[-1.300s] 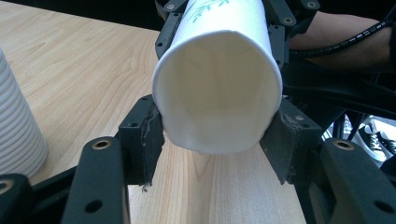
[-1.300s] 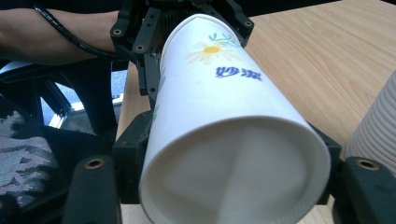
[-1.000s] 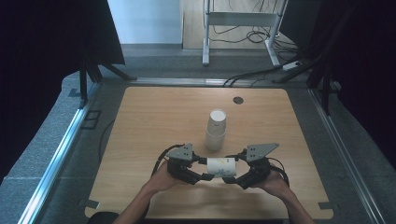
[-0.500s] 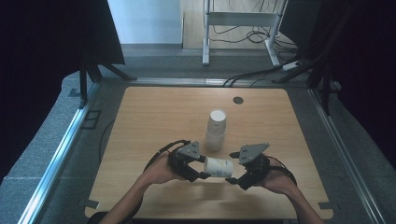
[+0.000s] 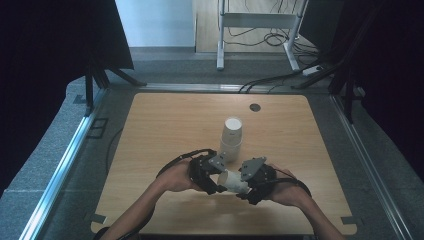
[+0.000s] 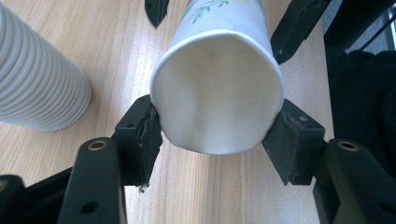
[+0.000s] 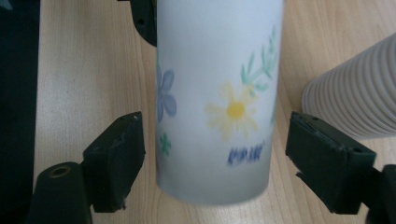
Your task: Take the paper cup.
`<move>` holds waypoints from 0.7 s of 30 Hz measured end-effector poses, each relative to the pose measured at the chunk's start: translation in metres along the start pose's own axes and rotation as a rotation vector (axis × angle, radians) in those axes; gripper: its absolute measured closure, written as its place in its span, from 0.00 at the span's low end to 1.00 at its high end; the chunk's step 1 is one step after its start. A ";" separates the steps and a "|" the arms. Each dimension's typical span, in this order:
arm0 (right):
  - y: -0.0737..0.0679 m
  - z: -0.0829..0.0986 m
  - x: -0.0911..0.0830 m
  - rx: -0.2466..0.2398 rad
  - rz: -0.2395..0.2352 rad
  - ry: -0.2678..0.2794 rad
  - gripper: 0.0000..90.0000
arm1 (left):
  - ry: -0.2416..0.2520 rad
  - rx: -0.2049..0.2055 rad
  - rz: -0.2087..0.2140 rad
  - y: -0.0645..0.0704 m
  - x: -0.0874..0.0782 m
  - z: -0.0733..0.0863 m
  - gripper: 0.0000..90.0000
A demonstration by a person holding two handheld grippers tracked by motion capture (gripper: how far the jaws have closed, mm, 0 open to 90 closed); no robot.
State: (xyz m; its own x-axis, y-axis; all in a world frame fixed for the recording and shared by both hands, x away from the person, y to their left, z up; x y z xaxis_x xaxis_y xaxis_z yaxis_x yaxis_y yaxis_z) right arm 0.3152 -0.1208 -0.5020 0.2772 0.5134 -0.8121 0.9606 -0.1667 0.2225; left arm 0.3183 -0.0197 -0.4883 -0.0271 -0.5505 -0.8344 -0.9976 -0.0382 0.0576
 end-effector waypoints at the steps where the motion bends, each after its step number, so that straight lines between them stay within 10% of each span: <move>1: 0.000 0.000 0.001 -0.004 -0.001 -0.010 0.24 | -0.007 0.004 -0.001 0.000 0.001 -0.001 0.44; 16: -0.007 0.003 0.011 -0.013 -0.018 -0.077 0.41 | -0.034 0.015 0.003 0.001 0.008 -0.005 0.41; 21: -0.005 0.002 0.008 0.011 -0.031 -0.025 0.42 | 0.030 -0.019 0.013 0.002 0.004 -0.007 0.33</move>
Point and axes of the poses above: each handheld gripper's, and its own axes: x roughly forward along the jaws, z roughly out of its underside, y roughly to its right, the point moved 9 cm from there along x, roughly forward along the jaws, and after that the axes turned 4 degrees about z, right-handed, at the moved point
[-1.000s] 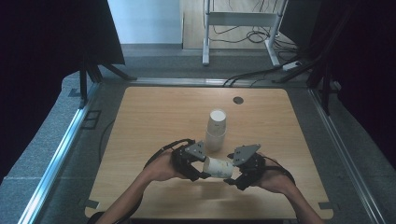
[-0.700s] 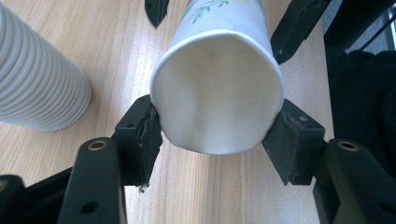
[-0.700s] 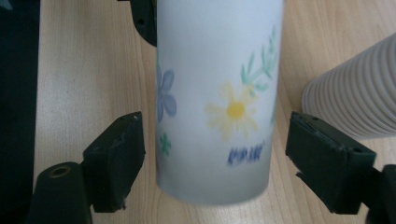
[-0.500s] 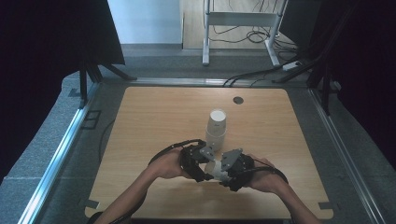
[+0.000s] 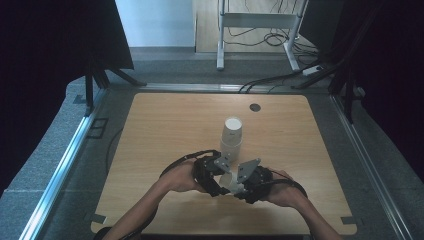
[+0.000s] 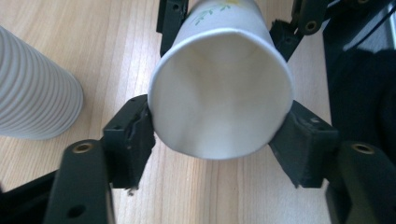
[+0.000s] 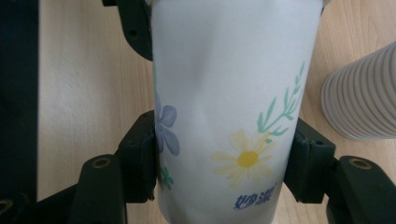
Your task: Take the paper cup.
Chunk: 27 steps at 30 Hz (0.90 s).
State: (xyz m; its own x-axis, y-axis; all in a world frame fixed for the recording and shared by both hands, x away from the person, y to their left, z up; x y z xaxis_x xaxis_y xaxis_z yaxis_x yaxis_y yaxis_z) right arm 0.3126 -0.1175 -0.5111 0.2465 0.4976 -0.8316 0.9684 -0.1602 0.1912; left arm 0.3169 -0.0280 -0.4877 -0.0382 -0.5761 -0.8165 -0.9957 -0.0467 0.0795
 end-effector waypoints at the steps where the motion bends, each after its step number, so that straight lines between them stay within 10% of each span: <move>1: 0.000 0.000 -0.001 0.013 -0.001 0.012 0.42 | 0.015 -0.003 0.007 0.000 -0.002 -0.001 0.31; 15: 0.003 -0.002 -0.012 0.165 -0.033 0.316 0.41 | 0.321 -0.096 0.055 -0.003 -0.016 -0.013 0.17; 27: 0.000 -0.006 -0.009 0.163 -0.047 0.389 0.41 | 0.378 -0.086 0.075 0.000 -0.015 -0.019 0.30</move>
Point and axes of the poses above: each handheld gripper's, and its own axes: x roughly forward along the jaws, z roughly out of its underside, y roughly to its right, the point moved 9 cm from there along x, roughly forward along the jaws, and after that the axes turned 4 degrees about z, right-handed, at the moved point
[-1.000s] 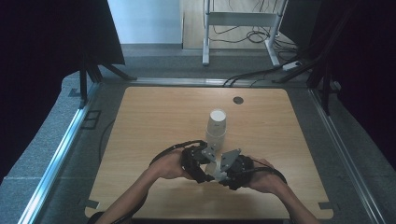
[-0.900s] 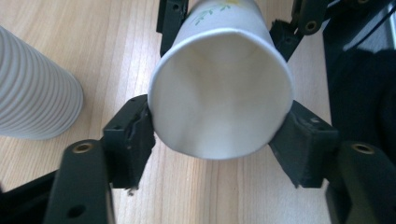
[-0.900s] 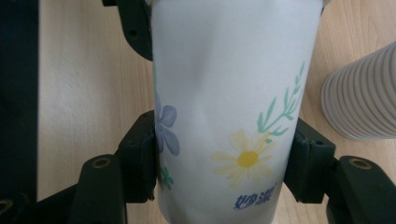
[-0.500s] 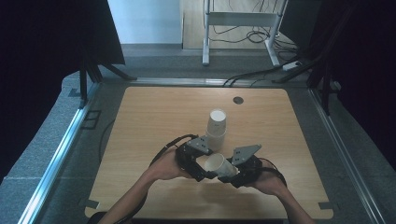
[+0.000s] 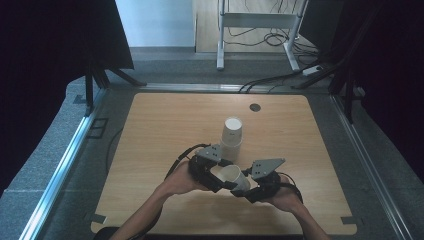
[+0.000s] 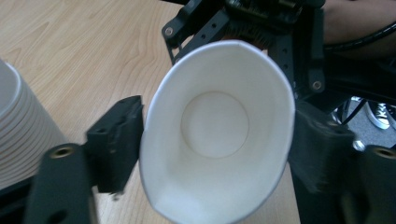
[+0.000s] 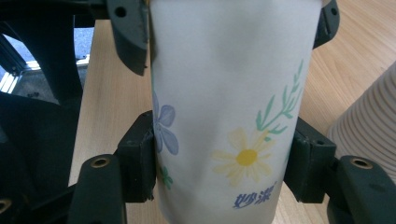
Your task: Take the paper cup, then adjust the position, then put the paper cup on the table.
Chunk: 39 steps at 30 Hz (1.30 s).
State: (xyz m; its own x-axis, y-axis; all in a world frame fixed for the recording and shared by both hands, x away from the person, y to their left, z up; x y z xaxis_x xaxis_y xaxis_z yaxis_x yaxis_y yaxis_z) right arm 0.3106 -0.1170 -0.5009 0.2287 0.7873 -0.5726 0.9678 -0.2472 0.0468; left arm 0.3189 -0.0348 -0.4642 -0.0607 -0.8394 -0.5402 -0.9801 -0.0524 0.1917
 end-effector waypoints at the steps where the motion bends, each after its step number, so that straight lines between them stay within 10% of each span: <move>1: 0.000 0.000 0.000 0.003 -0.002 0.002 0.41 | -0.003 0.002 -0.004 0.000 0.000 0.000 0.31; 9: 0.001 0.001 0.003 0.011 -0.004 0.000 0.39 | -0.044 0.025 -0.026 0.000 -0.001 -0.001 0.37; 22: 0.014 0.007 0.002 0.080 0.095 -0.040 0.02 | -0.124 0.025 -0.109 -0.010 -0.013 -0.004 0.36; 39: 0.021 0.020 -0.006 0.125 0.172 -0.062 0.00 | -0.236 -0.027 -0.230 -0.029 -0.033 0.007 0.36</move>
Point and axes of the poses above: each handheld gripper's, and its own axes: x roughly forward along the jaws, z roughly out of its underside, y roughly to its right, the point moved 9 cm from there along x, roughly forward along the jaws, and after that the axes turned 4 degrees about z, right-handed, at the moved point
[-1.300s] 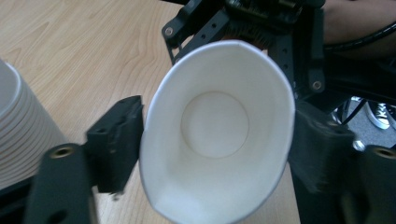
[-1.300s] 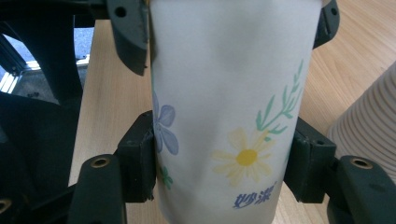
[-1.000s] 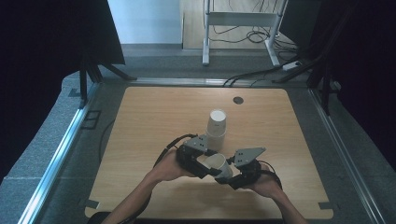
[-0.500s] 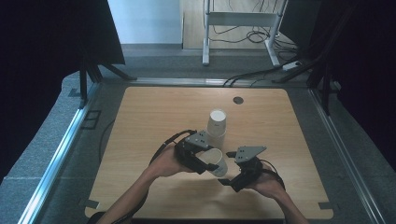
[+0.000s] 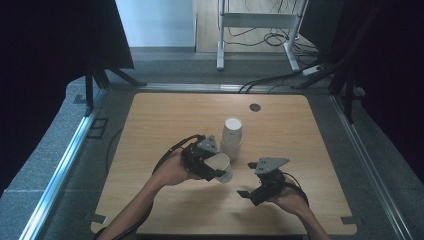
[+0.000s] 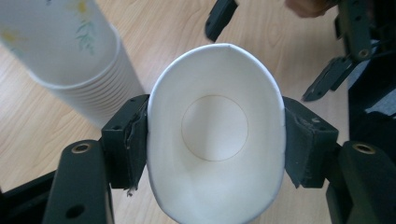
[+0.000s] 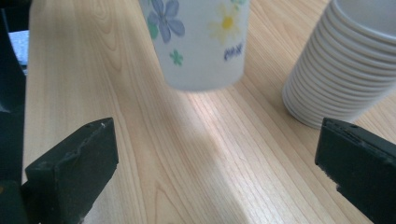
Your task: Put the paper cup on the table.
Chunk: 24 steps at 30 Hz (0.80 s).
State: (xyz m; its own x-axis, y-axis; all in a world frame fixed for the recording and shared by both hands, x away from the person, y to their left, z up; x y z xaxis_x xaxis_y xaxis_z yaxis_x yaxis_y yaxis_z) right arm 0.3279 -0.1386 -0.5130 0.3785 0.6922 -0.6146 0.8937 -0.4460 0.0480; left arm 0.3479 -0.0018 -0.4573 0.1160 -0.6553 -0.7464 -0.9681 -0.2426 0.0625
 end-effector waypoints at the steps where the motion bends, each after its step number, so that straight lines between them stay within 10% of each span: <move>1: 0.001 0.000 -0.001 0.002 0.003 0.001 0.00 | -0.008 -0.005 -0.008 -0.002 -0.001 0.001 0.36; 24: 0.014 0.019 -0.010 0.056 0.095 -0.011 0.00 | -0.114 -0.050 -0.105 -0.026 -0.021 0.015 0.36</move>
State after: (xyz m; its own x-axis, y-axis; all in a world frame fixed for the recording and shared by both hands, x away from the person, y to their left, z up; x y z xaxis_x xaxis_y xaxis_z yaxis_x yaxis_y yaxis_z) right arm 0.3324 -0.1623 -0.5208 0.4582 0.6389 -0.6179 0.8387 -0.5410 0.0626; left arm 0.3676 0.0290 -0.4531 0.1872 -0.5401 -0.8205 -0.9393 -0.3429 0.0114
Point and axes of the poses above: each handheld gripper's, and its own axes: x roughly forward along the jaws, z roughly out of its underside, y roughly to its right, the point moved 9 cm from there along x, roughly forward along the jaws, and after that the axes turned 4 degrees about z, right-handed, at the moved point
